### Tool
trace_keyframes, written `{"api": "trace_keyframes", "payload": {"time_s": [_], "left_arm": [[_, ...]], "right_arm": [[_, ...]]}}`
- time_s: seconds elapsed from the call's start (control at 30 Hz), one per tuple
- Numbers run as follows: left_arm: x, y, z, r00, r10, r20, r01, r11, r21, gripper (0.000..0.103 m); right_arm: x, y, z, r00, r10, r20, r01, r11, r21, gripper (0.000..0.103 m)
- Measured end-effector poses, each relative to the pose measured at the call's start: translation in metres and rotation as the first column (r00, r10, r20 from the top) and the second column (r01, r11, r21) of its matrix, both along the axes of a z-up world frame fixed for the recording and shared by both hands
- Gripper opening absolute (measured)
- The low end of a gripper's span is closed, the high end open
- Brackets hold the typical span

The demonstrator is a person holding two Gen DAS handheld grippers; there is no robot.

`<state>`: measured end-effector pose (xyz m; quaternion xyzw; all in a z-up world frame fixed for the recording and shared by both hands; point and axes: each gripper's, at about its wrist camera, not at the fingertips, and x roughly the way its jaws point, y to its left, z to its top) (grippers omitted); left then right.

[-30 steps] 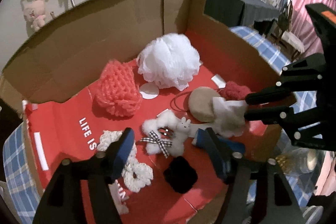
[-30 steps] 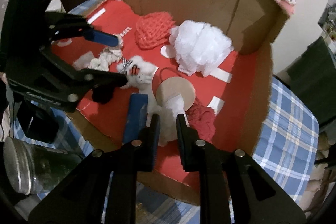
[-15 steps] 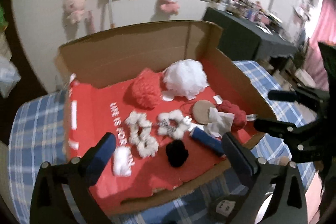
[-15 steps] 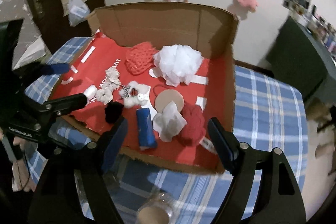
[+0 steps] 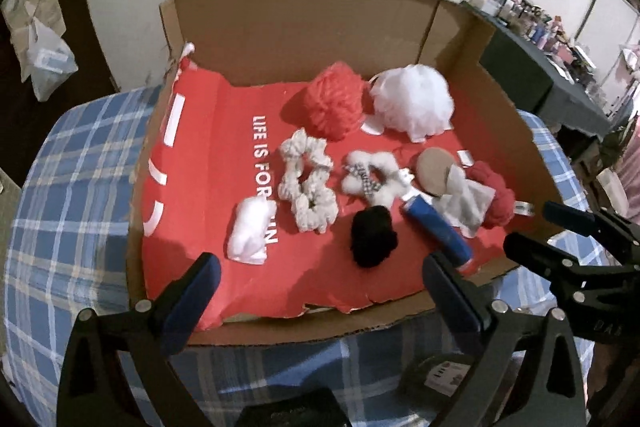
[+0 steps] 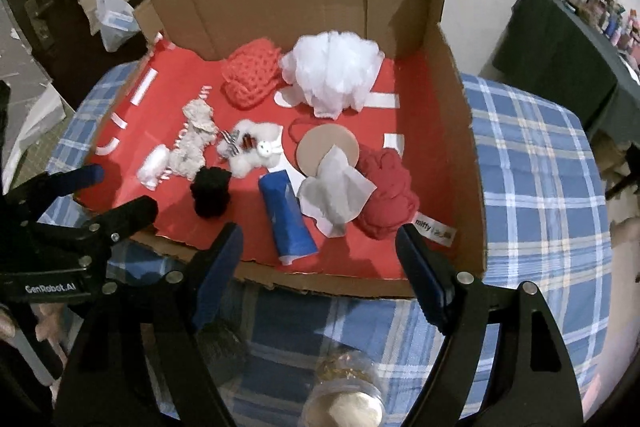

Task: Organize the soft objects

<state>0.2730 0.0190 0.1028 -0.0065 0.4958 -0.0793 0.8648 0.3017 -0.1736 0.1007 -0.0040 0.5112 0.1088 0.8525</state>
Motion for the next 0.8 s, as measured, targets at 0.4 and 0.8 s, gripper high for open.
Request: {"api": "trace_keyframes", "payload": {"time_s": [0.4, 0.8], "left_arm": [[0.008, 0.005, -0.025, 0.997, 0.062, -0.034, -0.062, 0.998, 0.007, 0.103], [0.011, -0.001, -0.035, 0.993, 0.048, -0.105, -0.041, 0.997, 0.065, 0.102]], "right_arm": [[0.011, 0.000, -0.026, 0.998, -0.028, -0.047, 0.027, 1.000, -0.015, 0.078], [0.016, -0.001, -0.035, 0.996, -0.036, -0.088, 0.035, 0.999, -0.008, 0.078]]}}
